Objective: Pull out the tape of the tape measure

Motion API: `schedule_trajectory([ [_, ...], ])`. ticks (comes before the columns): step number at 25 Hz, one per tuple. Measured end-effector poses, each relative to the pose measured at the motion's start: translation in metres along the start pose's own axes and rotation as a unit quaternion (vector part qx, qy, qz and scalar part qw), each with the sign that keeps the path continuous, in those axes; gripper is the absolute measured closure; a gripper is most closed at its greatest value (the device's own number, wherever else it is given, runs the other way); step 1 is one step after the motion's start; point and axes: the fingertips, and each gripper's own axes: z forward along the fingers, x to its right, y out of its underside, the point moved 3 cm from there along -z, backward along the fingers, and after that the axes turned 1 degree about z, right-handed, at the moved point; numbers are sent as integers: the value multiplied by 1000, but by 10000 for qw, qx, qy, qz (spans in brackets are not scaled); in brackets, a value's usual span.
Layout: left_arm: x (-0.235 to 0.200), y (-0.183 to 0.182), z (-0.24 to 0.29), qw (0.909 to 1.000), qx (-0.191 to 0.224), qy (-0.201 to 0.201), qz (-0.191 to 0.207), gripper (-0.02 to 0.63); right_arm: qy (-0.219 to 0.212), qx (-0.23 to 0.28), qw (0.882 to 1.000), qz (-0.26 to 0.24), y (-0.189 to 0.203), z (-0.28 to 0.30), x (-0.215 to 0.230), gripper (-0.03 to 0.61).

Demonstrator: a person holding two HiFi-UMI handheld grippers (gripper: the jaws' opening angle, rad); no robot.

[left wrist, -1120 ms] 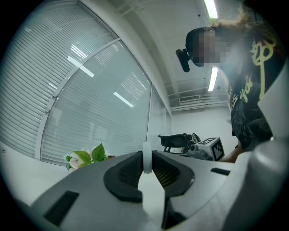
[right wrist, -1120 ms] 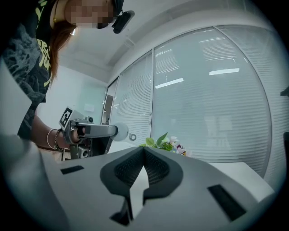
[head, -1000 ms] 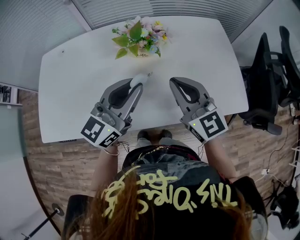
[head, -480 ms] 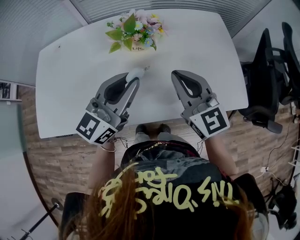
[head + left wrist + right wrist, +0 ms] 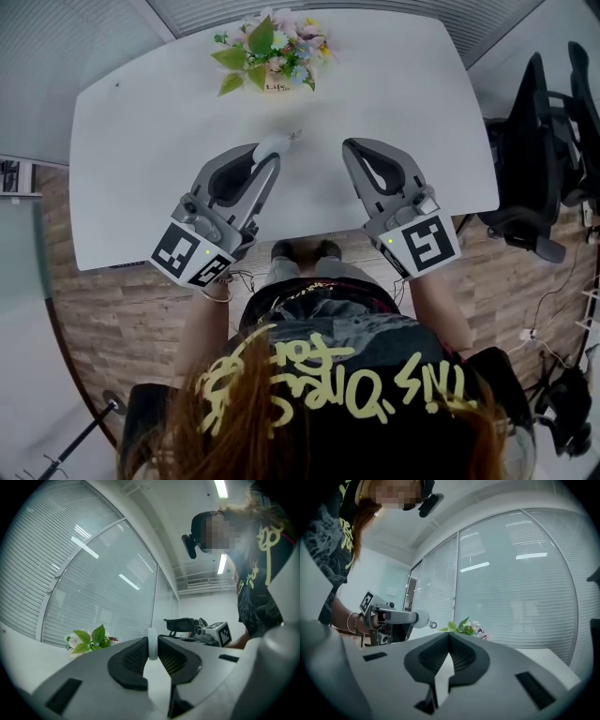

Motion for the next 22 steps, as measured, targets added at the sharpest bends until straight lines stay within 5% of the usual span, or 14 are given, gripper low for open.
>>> schedule_trajectory([
  [22, -9, -1, -9, 9999, 38, -11, -110, 552, -31, -85, 9999, -53, 0, 16, -12, 577],
])
